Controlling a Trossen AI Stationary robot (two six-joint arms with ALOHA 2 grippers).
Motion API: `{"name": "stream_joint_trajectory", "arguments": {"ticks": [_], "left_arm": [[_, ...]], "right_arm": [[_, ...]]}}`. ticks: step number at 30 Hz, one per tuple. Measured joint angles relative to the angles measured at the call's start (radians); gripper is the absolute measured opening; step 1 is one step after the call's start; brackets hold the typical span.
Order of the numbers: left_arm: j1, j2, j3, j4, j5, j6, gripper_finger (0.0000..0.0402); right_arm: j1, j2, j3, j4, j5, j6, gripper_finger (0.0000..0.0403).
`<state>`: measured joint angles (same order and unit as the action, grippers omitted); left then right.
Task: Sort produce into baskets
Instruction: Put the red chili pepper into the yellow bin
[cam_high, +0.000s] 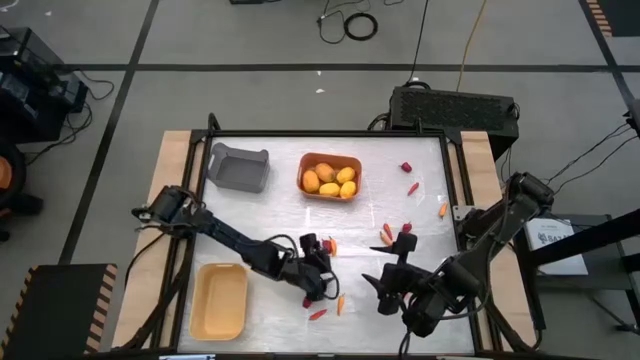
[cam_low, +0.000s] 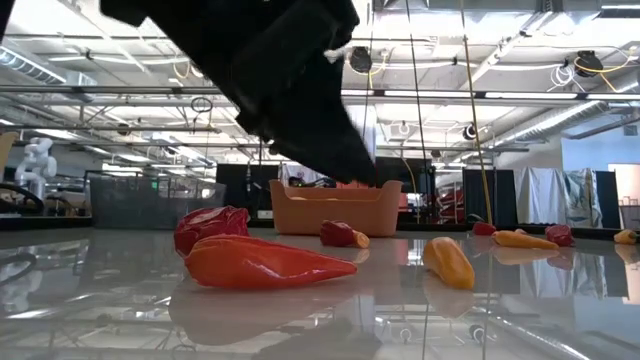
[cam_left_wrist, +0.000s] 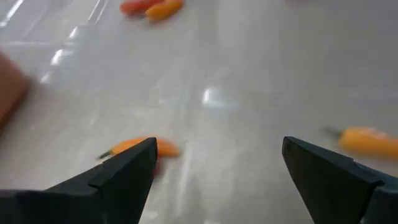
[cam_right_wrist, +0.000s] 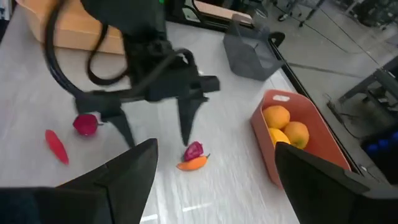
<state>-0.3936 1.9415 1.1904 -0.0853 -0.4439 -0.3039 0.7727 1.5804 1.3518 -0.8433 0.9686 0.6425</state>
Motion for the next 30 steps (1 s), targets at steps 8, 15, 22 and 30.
{"name": "stream_joint_trajectory", "arguments": {"ticks": [8, 15, 22, 30], "left_arm": [[0.113, -0.001, 0.008, -0.090, 0.129, 0.202, 0.0352], [0.214, 0.002, 0.004, -0.095, 0.260, 0.268, 0.0352], [0.266, 0.002, -0.026, -0.099, 0.323, 0.258, 0.0352], [0.250, 0.040, -0.033, -0.054, 0.340, 0.243, 0.0352]], "right_arm": [[-0.015, 0.001, 0.000, 0.054, -0.001, -0.101, 0.0313], [-0.034, 0.001, 0.000, 0.050, -0.002, -0.113, 0.0313], [-0.034, 0.001, 0.000, 0.043, -0.002, -0.113, 0.0313], [-0.031, 0.002, 0.000, 0.052, -0.008, -0.100, 0.0313]]}}
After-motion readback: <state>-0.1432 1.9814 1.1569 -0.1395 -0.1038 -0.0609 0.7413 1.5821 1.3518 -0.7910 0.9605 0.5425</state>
